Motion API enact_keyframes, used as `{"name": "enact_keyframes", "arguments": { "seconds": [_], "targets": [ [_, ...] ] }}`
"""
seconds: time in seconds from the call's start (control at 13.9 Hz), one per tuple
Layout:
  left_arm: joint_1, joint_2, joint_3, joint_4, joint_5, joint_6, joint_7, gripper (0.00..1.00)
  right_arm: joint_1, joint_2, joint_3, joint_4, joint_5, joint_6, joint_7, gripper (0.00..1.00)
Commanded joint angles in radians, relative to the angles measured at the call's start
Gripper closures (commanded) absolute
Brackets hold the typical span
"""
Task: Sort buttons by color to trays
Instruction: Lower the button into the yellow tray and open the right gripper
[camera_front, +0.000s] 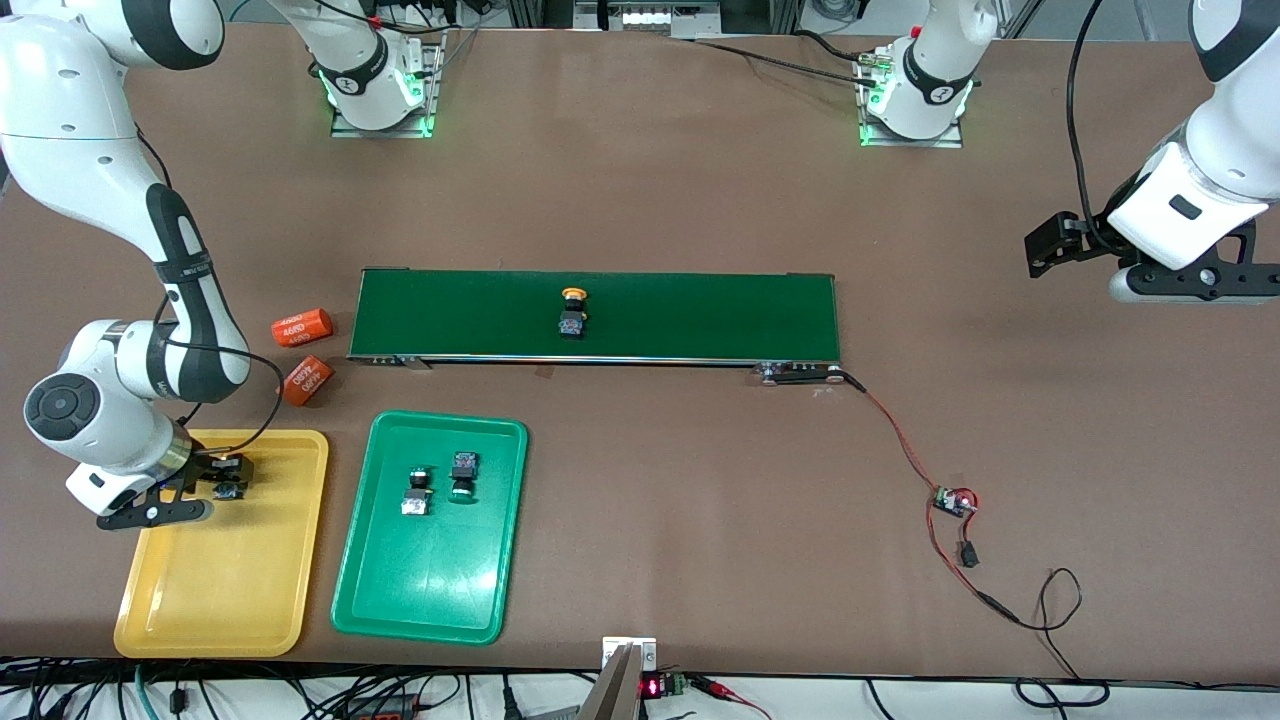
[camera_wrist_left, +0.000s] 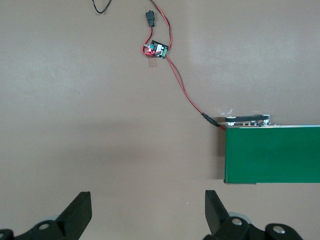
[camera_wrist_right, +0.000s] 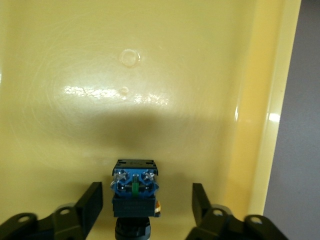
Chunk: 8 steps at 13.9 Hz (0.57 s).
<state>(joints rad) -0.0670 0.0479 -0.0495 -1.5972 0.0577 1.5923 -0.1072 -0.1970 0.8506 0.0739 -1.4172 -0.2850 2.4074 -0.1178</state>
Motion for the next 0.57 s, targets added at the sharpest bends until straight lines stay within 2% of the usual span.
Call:
{"name": "enact_keyframes", "arguments": {
  "seconds": [0.0, 0.22, 0.43, 0.5],
  "targets": [
    [0.006, -0.022, -0.009, -0.015, 0.013, -0.008, -0.003, 0.0, 0.03, -0.045, 0.006, -0.018, 0.001, -0.022, 0.006, 0.0],
    [0.006, -0.022, -0.007, -0.015, 0.013, -0.009, -0.002, 0.0, 0.079, -0.172, 0.012, -0.107, 0.0, -0.144, 0.154, 0.0],
    [0.006, -0.022, -0.009, -0.015, 0.013, -0.011, -0.003, 0.0, 0.125, -0.316, 0.02, -0.218, 0.003, -0.214, 0.178, 0.0],
    [0.006, -0.022, -0.009, -0.014, 0.013, -0.011, -0.003, 0.0, 0.119, -0.362, 0.052, -0.265, 0.039, -0.234, 0.178, 0.0]
  ]
}}
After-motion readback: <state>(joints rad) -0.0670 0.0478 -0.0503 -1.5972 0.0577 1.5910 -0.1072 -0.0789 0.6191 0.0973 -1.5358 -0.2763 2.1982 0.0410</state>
